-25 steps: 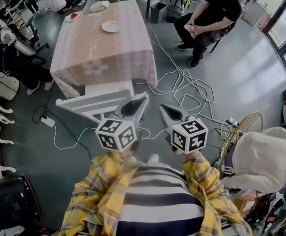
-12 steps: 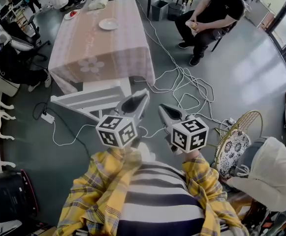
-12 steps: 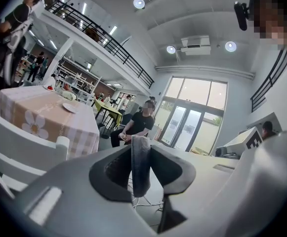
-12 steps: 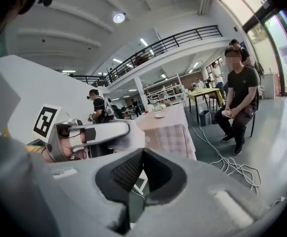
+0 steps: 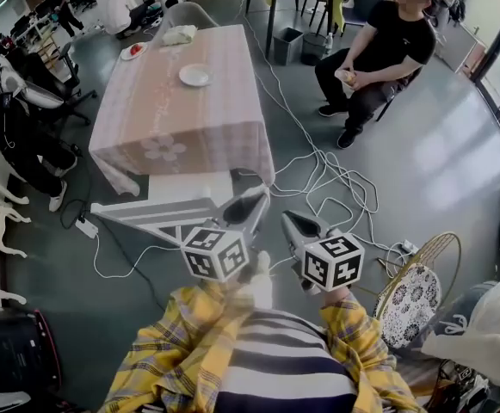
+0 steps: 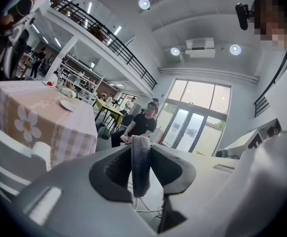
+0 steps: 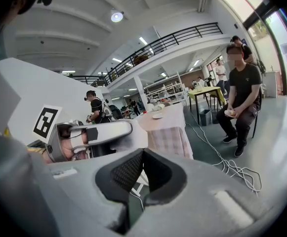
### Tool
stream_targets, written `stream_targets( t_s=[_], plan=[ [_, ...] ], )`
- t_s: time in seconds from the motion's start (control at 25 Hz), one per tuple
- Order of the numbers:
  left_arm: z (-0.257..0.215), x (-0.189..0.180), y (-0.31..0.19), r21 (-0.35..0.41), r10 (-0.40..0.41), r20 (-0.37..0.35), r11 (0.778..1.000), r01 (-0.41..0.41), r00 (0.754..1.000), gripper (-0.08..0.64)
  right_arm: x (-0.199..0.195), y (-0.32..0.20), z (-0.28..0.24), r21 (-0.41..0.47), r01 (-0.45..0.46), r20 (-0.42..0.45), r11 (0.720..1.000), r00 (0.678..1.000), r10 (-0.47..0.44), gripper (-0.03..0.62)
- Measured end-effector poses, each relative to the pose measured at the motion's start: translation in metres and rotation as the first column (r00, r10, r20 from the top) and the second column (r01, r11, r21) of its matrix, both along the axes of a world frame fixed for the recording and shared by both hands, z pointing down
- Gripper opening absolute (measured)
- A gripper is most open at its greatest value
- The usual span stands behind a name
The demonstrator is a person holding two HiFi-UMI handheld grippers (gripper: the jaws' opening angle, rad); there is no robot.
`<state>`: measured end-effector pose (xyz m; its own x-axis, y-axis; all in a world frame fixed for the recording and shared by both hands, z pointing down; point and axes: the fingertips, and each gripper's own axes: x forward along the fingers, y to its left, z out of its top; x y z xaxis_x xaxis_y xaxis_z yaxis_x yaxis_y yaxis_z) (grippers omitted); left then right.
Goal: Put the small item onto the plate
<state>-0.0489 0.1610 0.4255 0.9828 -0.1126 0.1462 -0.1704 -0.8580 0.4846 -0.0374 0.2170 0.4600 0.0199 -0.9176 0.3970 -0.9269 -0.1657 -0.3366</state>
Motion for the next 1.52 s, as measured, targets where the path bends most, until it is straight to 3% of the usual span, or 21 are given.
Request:
stream_targets(
  t_s=[0.44, 0.72, 1.0, 1.12, 1.52],
  plan=[
    [0.005, 0.066, -0.078, -0.065, -0.094, -0.031, 0.994, 0.092, 0.995, 0.094, 0.071, -0.086, 0.001, -0.035, 0.089, -0.015, 0.995, 0.996, -0.09, -0.003],
    [0.016, 0.096, -0.14, -0.105, -0.128, -0.02, 0.987, 0.125, 0.992, 0.094, 0.093, -0.151, 0.001, -0.072, 0.17, -0.026, 0.983, 0.985, -0.173, -0.003],
    [0.03, 0.108, -0.201, -0.092, -0.186, -0.039, 0.979, 0.182, 0.982, 0.094, 0.12, -0.201, -0.002, -0.1, 0.17, -0.065, 0.98, 0.982, -0.177, -0.003],
    [0.042, 0.103, -0.223, -0.126, -0.236, -0.038, 0.965, 0.23, 0.971, 0.094, 0.124, -0.214, -0.003, -0.113, 0.183, -0.079, 0.976, 0.978, -0.193, -0.003],
    [0.023, 0.115, -0.253, -0.133, -0.292, -0.046, 0.95, 0.283, 0.955, 0.094, 0.139, -0.275, -0.004, -0.116, 0.257, -0.083, 0.959, 0.96, -0.267, -0.003]
  ],
)
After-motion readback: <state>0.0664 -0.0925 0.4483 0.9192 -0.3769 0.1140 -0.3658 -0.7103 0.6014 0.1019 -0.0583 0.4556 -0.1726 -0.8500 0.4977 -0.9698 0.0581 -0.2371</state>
